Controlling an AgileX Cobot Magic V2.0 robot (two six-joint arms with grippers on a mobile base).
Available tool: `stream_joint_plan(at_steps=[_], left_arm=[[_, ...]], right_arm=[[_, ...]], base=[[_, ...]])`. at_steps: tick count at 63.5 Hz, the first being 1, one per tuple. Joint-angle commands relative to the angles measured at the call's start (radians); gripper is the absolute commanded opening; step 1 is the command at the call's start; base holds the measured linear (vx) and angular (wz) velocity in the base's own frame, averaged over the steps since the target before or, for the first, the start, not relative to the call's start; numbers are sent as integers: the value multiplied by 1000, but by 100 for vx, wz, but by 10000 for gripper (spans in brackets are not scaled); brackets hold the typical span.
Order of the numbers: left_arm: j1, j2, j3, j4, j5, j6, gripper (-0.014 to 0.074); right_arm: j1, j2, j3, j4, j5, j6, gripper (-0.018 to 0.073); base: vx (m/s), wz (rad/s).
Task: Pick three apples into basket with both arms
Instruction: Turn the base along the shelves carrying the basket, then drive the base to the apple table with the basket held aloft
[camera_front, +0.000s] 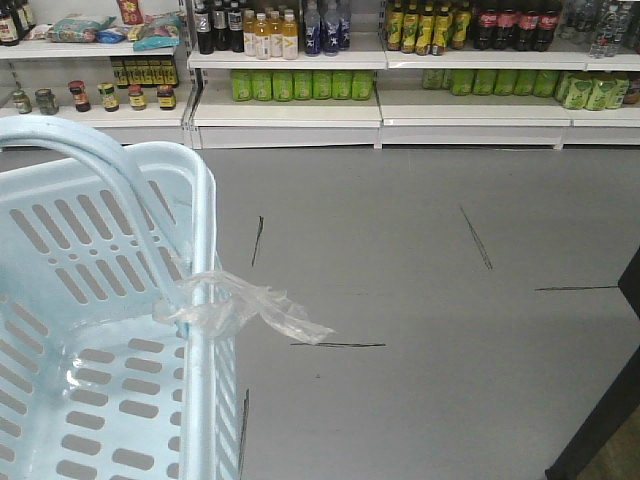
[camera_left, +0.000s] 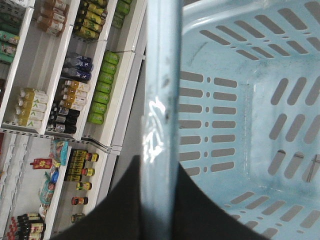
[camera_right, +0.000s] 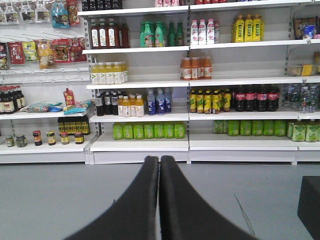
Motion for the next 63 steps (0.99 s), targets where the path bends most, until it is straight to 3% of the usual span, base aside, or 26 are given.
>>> stream_joint_plan(at_steps=[1,63], left_arm=[[-1,-3,-27,20,-81,-16,-6],[-1,-5,-27,20,-81,-16,-6]], right_arm=[[-5,-11,15,-5,-73,0,-9],[-5,-11,15,-5,-73,0,-9]], base=[[3,-11],[5,-24]])
